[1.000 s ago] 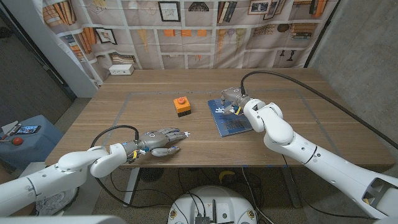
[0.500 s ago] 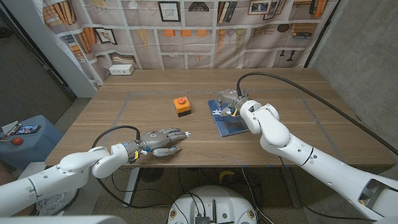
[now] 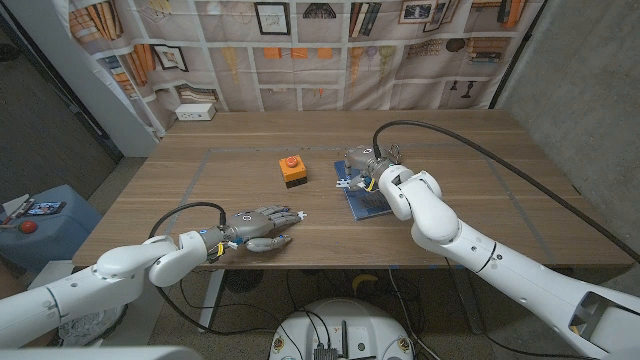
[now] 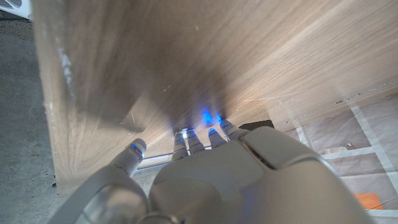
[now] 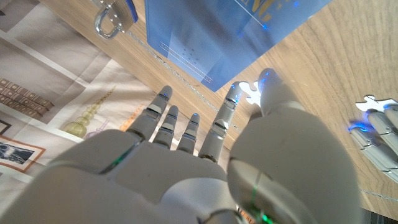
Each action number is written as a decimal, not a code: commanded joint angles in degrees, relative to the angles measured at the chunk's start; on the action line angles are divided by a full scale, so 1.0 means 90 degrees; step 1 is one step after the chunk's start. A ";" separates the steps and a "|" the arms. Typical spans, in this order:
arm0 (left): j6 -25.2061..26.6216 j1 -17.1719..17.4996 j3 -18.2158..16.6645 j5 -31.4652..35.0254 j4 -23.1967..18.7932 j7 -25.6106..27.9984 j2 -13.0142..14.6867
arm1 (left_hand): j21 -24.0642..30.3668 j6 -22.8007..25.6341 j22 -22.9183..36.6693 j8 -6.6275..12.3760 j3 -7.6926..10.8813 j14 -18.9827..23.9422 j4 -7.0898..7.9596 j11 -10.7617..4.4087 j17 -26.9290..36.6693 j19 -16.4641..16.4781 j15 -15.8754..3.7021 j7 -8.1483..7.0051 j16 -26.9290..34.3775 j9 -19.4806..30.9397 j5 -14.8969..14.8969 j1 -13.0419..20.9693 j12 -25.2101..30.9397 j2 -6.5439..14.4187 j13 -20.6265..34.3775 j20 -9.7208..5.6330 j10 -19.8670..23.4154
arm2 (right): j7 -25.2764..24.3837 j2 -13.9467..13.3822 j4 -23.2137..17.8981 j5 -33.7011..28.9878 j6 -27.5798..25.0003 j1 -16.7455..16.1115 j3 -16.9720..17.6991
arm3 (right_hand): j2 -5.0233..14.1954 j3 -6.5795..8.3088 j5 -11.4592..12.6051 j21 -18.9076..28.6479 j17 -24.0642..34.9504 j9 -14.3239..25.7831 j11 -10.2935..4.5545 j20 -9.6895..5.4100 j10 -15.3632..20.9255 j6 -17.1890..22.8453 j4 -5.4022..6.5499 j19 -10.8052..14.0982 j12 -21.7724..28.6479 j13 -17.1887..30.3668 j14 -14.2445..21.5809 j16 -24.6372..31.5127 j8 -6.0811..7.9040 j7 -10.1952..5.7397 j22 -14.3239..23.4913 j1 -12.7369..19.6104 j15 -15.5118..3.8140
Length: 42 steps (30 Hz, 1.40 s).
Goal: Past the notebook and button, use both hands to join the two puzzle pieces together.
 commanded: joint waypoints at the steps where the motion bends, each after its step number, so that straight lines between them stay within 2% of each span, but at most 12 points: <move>1: 0.0028 -0.0002 0.0040 -0.0029 -0.0007 -0.0056 0.0015 | 0.0027 0.0044 0.0021 0.0028 0.0031 -0.0328 -0.0025 0.0024 0.0004 -0.0766 -0.0537 -0.0008 0.0036 0.0039 0.0055 0.0060 0.0036 0.0722 0.0030 -0.0364 0.0030 | 0.0170 0.0285 0.0043 -0.0425 -0.0001 -0.0077 -0.0137 | 0.0035 -0.0039 -0.0024 0.0006 0.0033 0.0009 0.0001 0.0036 0.0085 -0.0013 0.0001 0.0018 0.0014 0.0020 0.0057 0.0037 0.0003 -0.0016 0.0033 0.0061 0.0038; 26: 0.0252 0.0101 0.0012 -0.0089 -0.0143 -0.0074 0.0050 | 0.0050 0.0172 0.0016 0.0040 0.0075 -0.0211 -0.0055 0.0063 -0.0013 -0.0648 -0.0530 0.0031 0.0042 0.0040 0.0060 0.0086 0.0058 0.0719 0.0030 -0.0354 0.0141 | 0.0065 0.0639 0.0204 -0.0661 -0.0001 -0.0299 -0.0242 | 0.0046 -0.0060 -0.0054 0.0010 0.0044 -0.0018 0.0052 0.0112 0.0149 -0.0008 -0.0011 0.0012 0.0017 0.0023 0.0099 0.0050 -0.0015 -0.0013 0.0035 0.0094 0.0089; 42: 0.0508 0.0124 0.0064 -0.0015 -0.0216 -0.0126 -0.0033 | 0.0047 0.0252 0.0014 0.0047 0.0102 -0.0165 -0.0075 0.0091 -0.0020 -0.0623 -0.0508 0.0061 0.0038 0.0040 0.0060 0.0100 0.0057 0.0711 0.0030 -0.0344 0.0178 | -0.0115 0.0945 0.0636 -0.1243 -0.0203 -0.0300 -0.0539 | 0.0061 -0.0072 -0.0076 0.0010 0.0054 -0.0036 0.0062 0.0137 0.0156 0.0001 -0.0015 0.0003 0.0004 0.0025 0.0102 0.0051 -0.0024 -0.0011 0.0036 0.0116 0.0084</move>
